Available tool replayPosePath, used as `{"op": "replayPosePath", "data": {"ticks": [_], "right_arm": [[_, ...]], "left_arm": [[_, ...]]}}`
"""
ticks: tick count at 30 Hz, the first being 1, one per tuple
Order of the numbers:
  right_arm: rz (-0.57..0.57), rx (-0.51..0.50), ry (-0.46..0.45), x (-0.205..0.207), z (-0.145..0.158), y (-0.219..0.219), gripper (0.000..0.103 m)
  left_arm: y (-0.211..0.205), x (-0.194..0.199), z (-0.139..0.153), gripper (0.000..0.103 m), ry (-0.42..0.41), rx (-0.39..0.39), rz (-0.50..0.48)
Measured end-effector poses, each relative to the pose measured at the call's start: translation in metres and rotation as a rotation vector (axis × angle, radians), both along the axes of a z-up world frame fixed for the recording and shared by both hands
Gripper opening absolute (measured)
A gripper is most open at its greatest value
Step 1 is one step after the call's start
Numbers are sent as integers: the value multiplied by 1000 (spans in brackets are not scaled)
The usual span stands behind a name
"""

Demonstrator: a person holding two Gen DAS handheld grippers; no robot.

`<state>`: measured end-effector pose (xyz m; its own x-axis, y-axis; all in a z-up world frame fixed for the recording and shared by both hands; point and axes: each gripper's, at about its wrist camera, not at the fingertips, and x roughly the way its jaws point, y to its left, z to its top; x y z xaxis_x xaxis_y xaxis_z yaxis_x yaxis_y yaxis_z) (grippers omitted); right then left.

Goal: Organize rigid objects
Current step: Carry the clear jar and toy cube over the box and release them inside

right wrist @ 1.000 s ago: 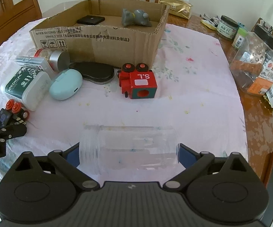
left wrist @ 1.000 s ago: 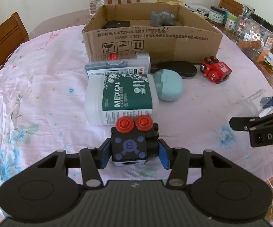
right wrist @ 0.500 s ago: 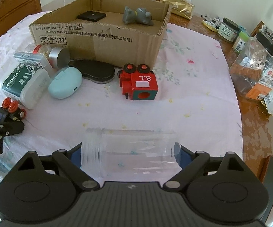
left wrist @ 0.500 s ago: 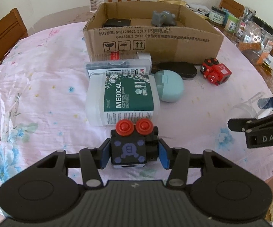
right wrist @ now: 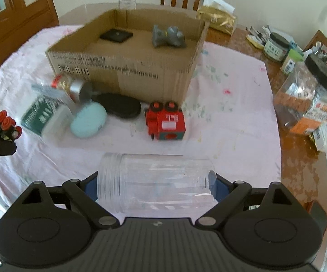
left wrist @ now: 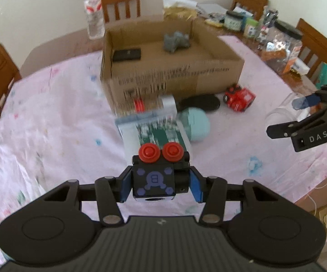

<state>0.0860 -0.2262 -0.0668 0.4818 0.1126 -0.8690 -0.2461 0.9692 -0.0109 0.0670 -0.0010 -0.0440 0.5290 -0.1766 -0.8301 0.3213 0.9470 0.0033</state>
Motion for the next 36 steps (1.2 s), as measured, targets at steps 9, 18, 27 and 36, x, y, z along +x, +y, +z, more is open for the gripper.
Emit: {"op": "replayPosePath", "data": {"ticks": [9,18,27,36], "right_arm": [[-6,44,-74,20,40,21,95],[-71,8,-152,64,64,46,95],[17,-12,-171,117,62,54,95],[29,43,-156,143,47,44,103]], "left_arm": [[18,29,36,50,-58,-18,-145],[37,68,50,50,-110,-44,-240],[48,87,56,50,-138,-37,-104],[38,105,60,50,-152,-25,-30]]}}
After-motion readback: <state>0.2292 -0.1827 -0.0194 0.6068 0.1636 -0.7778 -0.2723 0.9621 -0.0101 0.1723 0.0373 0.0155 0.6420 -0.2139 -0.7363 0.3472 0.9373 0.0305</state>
